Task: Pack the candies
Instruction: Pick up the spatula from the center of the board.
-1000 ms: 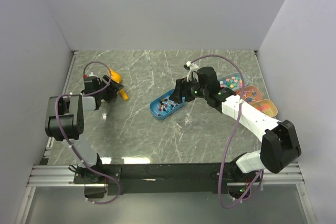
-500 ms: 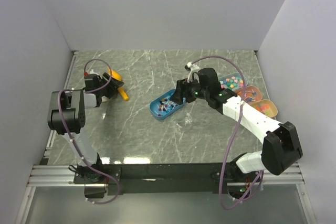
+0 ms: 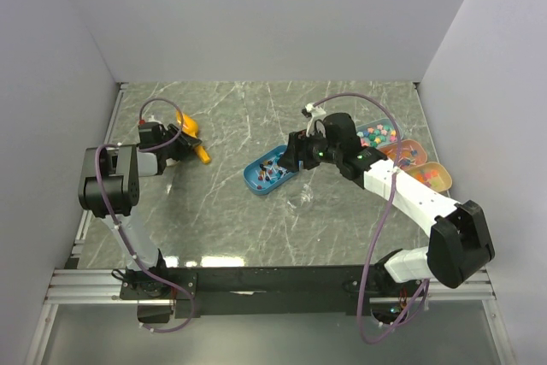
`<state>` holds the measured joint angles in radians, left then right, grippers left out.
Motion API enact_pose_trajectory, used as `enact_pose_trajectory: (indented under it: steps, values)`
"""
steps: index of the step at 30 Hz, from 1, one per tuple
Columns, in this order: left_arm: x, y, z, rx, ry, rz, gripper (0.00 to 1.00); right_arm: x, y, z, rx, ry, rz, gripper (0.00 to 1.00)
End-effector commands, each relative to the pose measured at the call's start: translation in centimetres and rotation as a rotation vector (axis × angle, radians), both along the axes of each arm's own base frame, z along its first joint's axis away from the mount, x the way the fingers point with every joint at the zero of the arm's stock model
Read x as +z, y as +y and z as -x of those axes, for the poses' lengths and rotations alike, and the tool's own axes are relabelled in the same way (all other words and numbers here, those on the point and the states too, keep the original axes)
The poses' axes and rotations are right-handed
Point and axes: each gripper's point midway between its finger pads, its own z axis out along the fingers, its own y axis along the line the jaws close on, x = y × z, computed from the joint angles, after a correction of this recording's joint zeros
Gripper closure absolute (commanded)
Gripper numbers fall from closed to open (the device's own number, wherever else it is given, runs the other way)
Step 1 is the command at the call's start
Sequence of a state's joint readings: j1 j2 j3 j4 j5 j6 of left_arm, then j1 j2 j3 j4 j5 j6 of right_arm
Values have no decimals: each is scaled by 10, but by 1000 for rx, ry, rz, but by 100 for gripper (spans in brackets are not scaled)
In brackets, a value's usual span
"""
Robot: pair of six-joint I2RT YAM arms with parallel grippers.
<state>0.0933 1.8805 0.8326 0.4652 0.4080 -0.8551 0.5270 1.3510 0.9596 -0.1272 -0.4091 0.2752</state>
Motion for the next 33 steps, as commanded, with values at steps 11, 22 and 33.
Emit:
enact_pose_trajectory:
  steps: [11, 22, 33]
  values:
    - [28, -2, -6, -74, -55, -64, 93, 30, 4, -5, -6, -54, -64, 27]
    - [92, -32, -10, -182, -120, -437, 99, 53, -2, -26, -129, 62, -67, 27]
    - [138, -131, 56, -567, -288, -872, 99, 99, -40, -57, -233, 200, -134, 27]
